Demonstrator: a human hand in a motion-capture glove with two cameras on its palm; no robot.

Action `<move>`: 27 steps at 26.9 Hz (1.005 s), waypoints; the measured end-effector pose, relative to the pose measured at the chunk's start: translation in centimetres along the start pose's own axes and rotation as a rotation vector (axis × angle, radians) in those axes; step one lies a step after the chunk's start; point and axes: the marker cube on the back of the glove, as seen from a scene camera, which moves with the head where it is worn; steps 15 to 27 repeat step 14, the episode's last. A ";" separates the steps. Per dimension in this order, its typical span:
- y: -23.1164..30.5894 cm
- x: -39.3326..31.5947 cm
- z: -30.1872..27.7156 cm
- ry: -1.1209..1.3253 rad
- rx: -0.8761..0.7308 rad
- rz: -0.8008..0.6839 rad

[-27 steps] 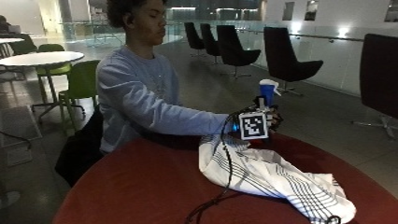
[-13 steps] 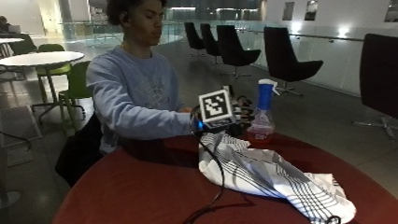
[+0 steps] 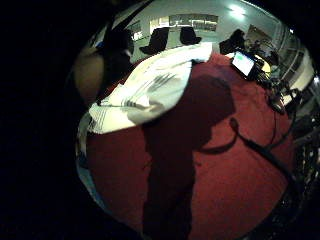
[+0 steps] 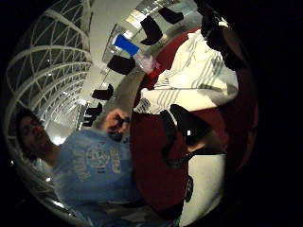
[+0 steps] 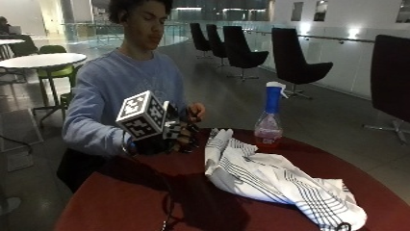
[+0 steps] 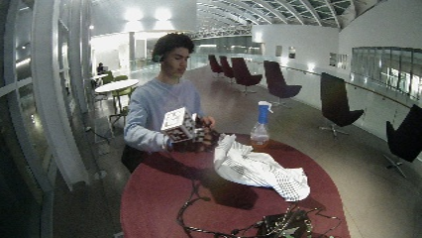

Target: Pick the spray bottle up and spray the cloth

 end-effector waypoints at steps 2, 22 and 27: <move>1.9 0.7 -0.6 0.013 0.028 0.005; 6.8 2.2 -0.9 0.054 0.070 0.030; 6.8 2.2 -0.9 0.054 0.070 0.030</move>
